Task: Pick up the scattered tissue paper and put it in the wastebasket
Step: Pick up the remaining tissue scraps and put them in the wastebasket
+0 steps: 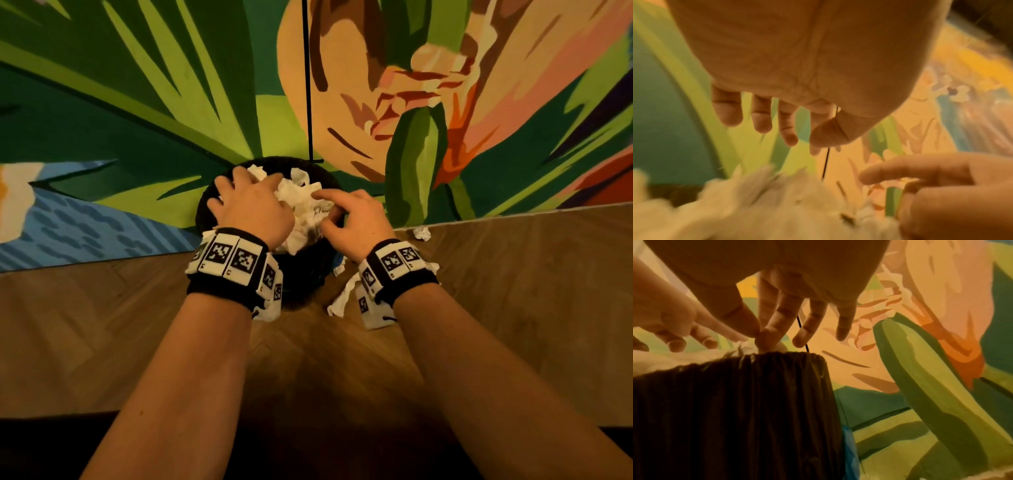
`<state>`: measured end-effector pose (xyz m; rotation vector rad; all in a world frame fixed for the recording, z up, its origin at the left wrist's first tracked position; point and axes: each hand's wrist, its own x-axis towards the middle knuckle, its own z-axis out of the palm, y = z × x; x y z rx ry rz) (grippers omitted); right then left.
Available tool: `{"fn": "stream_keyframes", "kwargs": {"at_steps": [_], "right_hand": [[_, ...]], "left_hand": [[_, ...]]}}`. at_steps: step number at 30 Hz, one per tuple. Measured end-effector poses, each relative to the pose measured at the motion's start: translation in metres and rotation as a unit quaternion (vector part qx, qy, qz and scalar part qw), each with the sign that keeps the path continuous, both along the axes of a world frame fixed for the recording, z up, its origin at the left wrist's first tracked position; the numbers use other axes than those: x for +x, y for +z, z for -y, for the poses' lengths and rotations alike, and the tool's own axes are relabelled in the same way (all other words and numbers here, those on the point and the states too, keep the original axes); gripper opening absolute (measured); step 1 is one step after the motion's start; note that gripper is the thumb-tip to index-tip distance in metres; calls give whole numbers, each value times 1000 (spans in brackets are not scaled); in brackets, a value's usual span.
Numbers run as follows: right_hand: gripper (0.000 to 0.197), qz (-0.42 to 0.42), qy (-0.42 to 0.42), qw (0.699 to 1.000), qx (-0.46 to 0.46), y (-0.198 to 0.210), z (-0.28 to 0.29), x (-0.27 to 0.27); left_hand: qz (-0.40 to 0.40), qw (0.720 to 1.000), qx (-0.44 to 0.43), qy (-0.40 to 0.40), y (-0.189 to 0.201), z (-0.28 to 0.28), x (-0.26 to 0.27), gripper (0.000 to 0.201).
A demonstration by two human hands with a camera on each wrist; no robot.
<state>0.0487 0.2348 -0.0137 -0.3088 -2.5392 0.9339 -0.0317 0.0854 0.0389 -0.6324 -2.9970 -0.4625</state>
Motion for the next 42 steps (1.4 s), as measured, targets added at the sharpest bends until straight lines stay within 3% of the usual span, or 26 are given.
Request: {"fn": "stream_keyframes", "kwargs": {"at_steps": [6, 10, 12, 15, 19, 21, 23, 26, 28, 31, 33, 35, 38, 40, 42], "right_hand": [[38, -14, -13, 997, -72, -3, -18, 10], [42, -90, -84, 959, -254, -12, -39, 9], [43, -110, -146, 942, -280, -26, -61, 13], [37, -51, -246, 924, -287, -64, -99, 30], [36, 111, -345, 899, -246, -138, -129, 66], [38, 177, -354, 887, -240, -167, -130, 79], [48, 247, -327, 888, -209, -189, -128, 85], [60, 280, -252, 913, -155, -205, -118, 81], [65, 295, -209, 922, -137, -212, -116, 72], [81, 381, -163, 898, -146, -222, -114, 63], [87, 412, -152, 884, -161, -232, -115, 65], [82, 405, -154, 883, -179, -242, -115, 73], [51, 386, -163, 893, -167, -250, -121, 80], [34, 354, -193, 901, -162, -250, -126, 78], [33, 311, -241, 906, -153, -244, -133, 73]], "left_hand": [[-58, 991, 87, -83, 12, -36, 30, 46], [-85, 957, 203, -190, 8, -71, 75, 33], [-53, 935, 248, -249, -3, -88, 95, 24], [51, 925, 237, -293, -40, -103, 103, 12], [188, 951, 69, -235, -123, -112, 79, 13], [243, 946, -26, -212, -168, -107, 62, 14], [294, 932, -83, -194, -210, -100, 53, 34], [335, 925, -51, -172, -257, -91, 52, 68], [350, 921, -45, -164, -278, -91, 52, 77], [316, 934, -57, -154, -295, -99, 53, 60], [283, 950, 14, -133, -300, -106, 53, 30], [269, 954, 71, -114, -303, -114, 55, 23], [237, 965, 83, -81, -305, -130, 52, 35], [198, 971, 124, -58, -303, -142, 47, 26], [155, 971, 174, -51, -304, -153, 42, 32]]}}
